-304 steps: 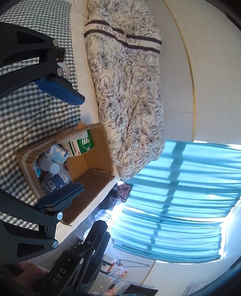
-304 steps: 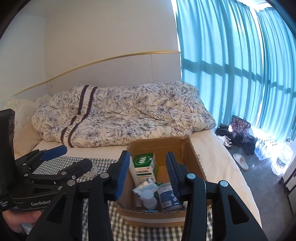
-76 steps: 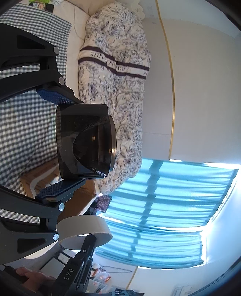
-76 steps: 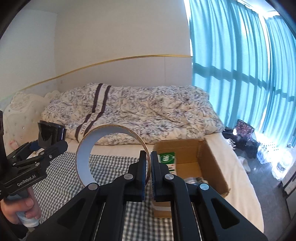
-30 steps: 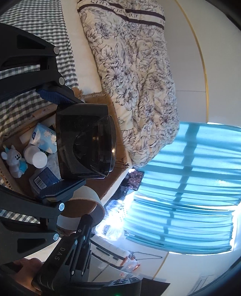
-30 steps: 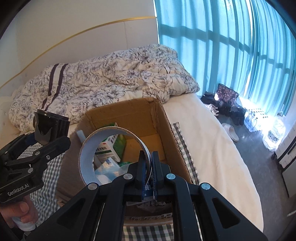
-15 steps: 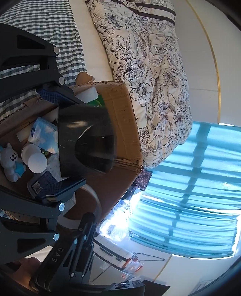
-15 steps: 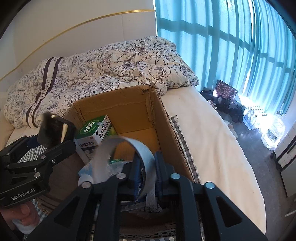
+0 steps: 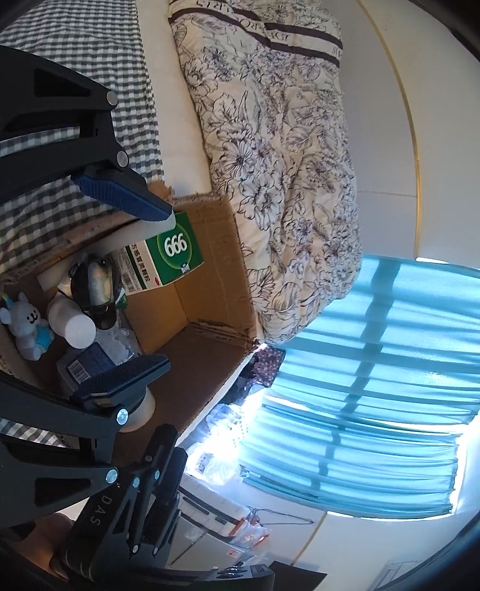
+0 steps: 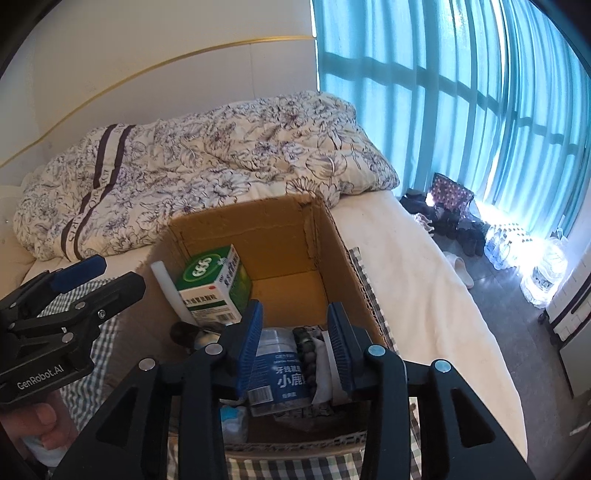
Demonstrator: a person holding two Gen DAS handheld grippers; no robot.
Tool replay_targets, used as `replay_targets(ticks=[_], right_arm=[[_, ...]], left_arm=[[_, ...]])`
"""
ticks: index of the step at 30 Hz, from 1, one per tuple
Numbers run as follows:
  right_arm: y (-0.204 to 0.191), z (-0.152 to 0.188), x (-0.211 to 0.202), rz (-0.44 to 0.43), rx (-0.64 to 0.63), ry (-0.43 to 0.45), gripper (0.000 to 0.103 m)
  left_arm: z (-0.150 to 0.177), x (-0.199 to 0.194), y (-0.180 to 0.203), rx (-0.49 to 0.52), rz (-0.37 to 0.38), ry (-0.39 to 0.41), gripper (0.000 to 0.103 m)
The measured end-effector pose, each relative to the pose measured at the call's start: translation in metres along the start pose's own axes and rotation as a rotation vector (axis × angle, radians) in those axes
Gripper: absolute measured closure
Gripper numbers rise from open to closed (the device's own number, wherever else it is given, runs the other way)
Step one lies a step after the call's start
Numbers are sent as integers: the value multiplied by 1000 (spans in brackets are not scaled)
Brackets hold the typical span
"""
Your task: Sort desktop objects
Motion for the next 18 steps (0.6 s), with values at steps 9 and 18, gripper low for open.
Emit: replay_targets(ticks=[9,18], right_arm=[[-22,-17,-32,-19,-9,51,47],[-45,-36,-74,-28,-29,128,21]], left_arm=[[-19,-44,-11,12,-62,43,20],[-39,-103,-24,7,-113,121,10]])
Point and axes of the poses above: each gripper's, at about its wrist camera, not at the fingertips, and x roughly the way its jaws point, y to its right, z to its underside, the point moved 3 cm from there along x, roughly the way its jaws point, and after that the axes turned 12 degrees about y, right-handed, at the moved point
